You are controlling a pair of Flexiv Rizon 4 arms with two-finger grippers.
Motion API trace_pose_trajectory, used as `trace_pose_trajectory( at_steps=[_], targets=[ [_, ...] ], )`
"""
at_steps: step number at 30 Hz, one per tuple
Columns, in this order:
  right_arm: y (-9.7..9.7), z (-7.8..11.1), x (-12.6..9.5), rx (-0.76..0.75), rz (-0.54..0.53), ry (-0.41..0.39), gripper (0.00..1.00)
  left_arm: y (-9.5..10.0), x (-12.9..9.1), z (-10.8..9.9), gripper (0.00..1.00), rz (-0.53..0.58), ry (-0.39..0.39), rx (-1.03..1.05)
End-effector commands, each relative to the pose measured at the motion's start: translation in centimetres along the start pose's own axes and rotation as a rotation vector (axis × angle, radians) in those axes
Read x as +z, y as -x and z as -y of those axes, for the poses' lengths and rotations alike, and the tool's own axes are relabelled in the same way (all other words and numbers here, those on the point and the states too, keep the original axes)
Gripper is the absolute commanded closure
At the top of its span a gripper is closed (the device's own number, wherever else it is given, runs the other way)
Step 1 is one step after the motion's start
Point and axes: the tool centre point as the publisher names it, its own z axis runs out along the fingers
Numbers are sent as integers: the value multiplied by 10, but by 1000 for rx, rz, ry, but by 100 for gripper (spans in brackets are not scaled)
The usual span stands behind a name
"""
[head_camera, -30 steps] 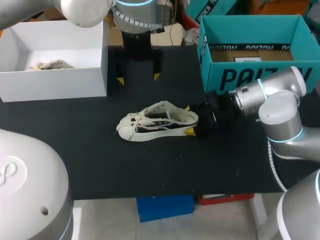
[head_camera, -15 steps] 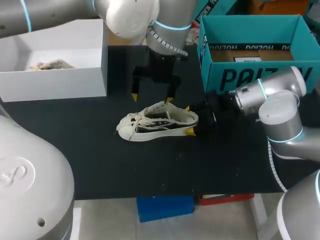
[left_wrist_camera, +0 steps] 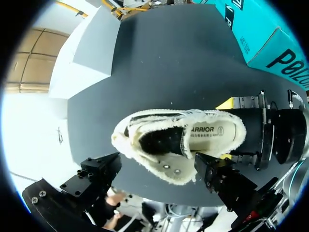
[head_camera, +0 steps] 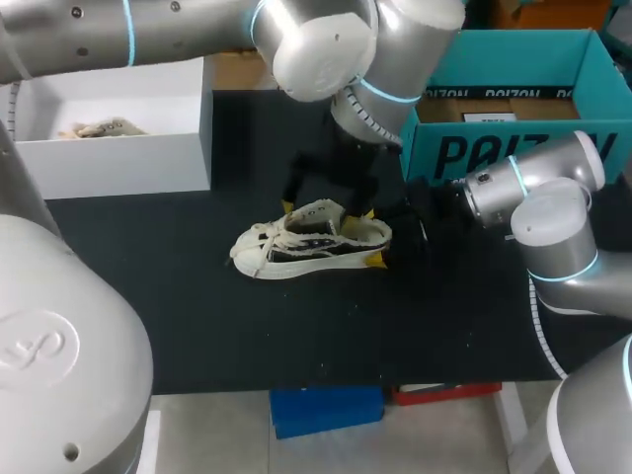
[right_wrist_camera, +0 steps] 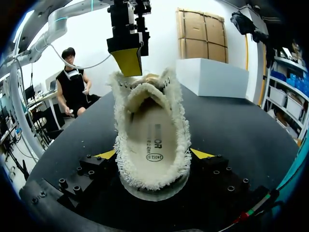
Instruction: Take the shoe out of the shoebox, open the shoe tongue, remove and reinsert the insole, then place the shoe into the shoebox
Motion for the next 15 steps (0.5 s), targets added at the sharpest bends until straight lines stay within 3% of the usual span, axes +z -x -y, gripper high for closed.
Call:
trace_pose_trajectory(
  at_steps=[1,15],
  targets=[
    [0,0,3,1,2,-1,100,-11,11,-1,0,57,-10,-3],
    [0,0,3,1,2,-1,100,-20,38,10,0,129,7,-16]
  ],
)
